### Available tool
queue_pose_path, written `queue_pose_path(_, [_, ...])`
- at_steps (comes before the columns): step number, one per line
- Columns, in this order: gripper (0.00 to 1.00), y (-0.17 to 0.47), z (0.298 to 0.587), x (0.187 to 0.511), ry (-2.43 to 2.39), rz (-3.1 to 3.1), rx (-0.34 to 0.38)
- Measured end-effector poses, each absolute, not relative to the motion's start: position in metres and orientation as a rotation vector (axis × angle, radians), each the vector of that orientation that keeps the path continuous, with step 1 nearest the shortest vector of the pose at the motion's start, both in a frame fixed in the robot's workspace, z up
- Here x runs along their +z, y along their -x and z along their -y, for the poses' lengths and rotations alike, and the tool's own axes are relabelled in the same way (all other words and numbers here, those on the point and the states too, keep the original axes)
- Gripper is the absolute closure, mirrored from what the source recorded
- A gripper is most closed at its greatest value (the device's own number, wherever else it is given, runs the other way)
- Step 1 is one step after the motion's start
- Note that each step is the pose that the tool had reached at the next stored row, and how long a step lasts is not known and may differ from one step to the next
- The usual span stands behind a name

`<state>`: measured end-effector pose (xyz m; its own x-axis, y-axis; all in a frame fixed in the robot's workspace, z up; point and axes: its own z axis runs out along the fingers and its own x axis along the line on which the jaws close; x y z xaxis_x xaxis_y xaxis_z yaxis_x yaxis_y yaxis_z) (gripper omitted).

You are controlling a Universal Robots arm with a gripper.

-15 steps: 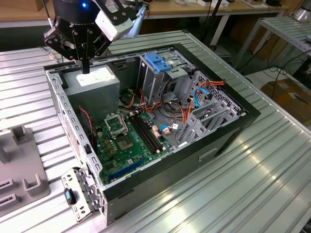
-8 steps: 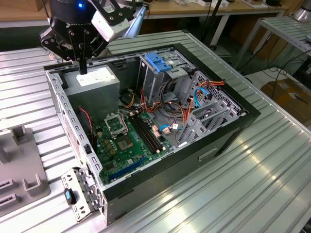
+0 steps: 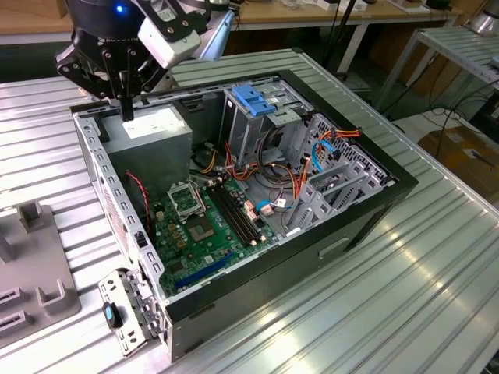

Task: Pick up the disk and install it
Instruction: 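Reach for the disk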

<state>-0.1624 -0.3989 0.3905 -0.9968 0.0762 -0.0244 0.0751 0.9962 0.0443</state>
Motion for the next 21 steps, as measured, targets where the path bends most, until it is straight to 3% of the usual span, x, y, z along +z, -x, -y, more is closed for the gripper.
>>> queue_pose_path(21, [0.89,0.183,0.399,0.39,-0.118,-3.113,0.068])
